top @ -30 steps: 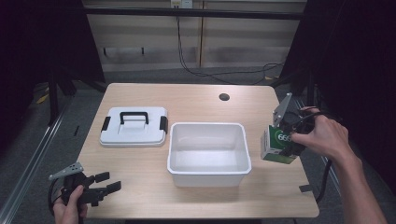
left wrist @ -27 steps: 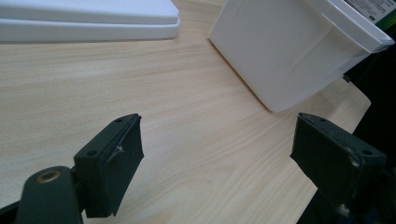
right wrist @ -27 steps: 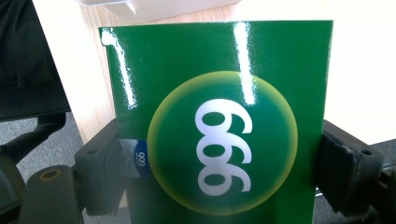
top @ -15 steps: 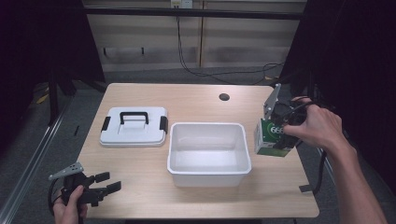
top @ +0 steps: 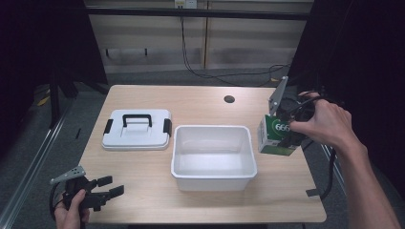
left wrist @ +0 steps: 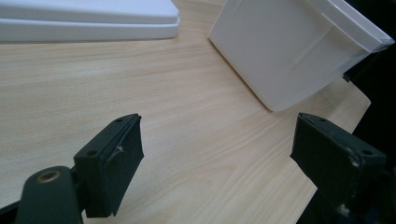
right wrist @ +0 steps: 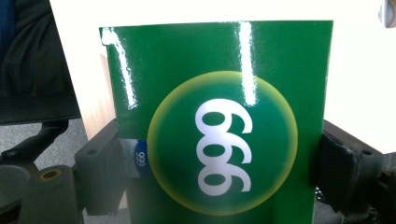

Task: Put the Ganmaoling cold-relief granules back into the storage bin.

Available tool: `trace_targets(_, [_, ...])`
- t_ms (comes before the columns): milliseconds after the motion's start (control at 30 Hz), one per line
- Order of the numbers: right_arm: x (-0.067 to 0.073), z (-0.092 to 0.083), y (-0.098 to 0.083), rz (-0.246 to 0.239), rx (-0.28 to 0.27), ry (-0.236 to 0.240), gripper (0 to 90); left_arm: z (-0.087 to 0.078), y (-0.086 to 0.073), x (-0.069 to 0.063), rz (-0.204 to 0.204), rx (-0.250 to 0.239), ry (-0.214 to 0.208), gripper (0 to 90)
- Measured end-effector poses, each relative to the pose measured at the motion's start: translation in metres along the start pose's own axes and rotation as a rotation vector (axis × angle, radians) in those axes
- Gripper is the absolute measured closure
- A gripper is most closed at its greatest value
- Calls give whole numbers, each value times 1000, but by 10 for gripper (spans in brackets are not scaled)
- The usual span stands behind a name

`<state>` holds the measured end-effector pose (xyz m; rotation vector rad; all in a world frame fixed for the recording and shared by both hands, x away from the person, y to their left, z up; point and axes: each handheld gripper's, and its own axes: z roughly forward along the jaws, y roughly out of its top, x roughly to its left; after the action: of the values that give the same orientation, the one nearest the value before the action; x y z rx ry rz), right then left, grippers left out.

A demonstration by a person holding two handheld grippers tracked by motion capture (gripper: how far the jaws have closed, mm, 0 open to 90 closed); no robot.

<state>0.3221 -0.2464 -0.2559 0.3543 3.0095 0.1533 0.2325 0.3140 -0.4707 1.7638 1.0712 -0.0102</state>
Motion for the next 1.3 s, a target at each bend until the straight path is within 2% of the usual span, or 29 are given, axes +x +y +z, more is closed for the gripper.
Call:
trace_targets(200, [-1, -5, 11, -18, -15, 5, 156, 0, 0, 0, -1, 0, -1, 162])
trace_targets(700, [-5, -1, 51, -79, -36, 29, 156, 0, 0, 0, -1, -1, -3, 162])
trace_targets(967, [-6, 6, 72, -105, -32, 38, 156, 0, 0, 1, 0, 1, -4, 162])
trace_targets(1300, [-6, 13, 86, -129, -26, 49, 156, 0, 0, 1, 0, 1, -4, 163])
